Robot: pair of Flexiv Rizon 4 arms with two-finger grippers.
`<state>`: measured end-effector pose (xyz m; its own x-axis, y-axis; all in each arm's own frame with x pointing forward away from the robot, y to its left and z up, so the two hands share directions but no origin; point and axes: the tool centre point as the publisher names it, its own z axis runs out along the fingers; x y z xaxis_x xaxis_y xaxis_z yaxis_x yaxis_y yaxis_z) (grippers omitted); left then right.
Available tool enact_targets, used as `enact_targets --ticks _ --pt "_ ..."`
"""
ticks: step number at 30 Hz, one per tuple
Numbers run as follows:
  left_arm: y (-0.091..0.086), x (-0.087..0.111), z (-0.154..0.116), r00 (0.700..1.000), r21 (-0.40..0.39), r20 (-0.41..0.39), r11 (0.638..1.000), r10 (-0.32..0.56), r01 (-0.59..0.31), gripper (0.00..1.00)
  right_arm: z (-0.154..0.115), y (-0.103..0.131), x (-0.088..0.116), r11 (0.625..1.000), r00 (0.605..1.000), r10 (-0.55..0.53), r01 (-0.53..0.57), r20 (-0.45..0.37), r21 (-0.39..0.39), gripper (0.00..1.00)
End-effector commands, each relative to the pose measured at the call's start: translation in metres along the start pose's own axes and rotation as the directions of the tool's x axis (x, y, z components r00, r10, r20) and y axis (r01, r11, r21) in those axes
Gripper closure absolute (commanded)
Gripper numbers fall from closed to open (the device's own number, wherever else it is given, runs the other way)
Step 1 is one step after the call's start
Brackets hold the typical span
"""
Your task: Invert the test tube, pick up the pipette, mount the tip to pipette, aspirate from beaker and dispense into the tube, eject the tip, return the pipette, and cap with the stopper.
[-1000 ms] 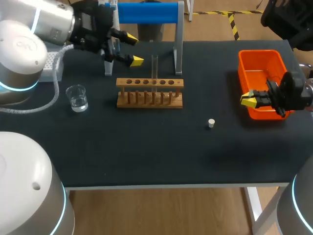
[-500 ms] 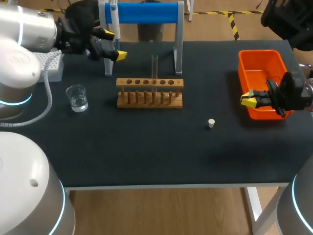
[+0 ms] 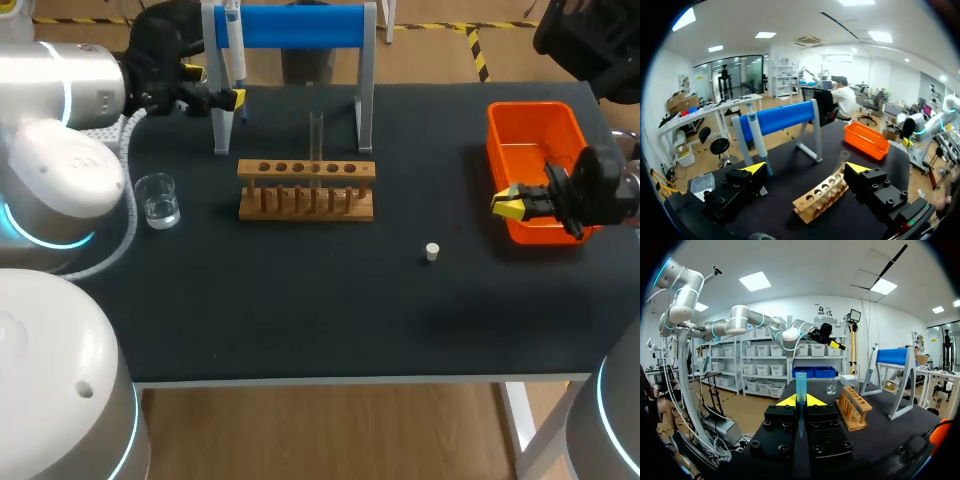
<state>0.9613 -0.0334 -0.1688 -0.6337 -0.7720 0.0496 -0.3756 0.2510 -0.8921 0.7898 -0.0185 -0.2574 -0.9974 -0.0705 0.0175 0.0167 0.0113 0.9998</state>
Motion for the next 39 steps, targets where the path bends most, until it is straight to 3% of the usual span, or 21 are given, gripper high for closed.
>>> enact_targets --ticks 1,15,39 --pt "-0.002 -0.001 0.014 0.990 0.007 0.139 1.000 -0.015 0.014 0.00 -0.001 0.000 0.001 1.000 1.000 0.000 0.000 0.001 0.001 1.00" --pt "-0.014 -0.014 0.032 0.950 0.068 0.304 0.996 -0.068 0.049 0.00 -0.001 0.000 0.001 1.000 1.000 0.000 0.000 0.001 0.001 1.00" --pt "-0.024 -0.047 0.065 0.916 0.164 0.383 0.985 -0.114 0.054 0.00 -0.001 0.000 0.001 1.000 1.000 0.000 0.000 0.001 0.001 1.00"
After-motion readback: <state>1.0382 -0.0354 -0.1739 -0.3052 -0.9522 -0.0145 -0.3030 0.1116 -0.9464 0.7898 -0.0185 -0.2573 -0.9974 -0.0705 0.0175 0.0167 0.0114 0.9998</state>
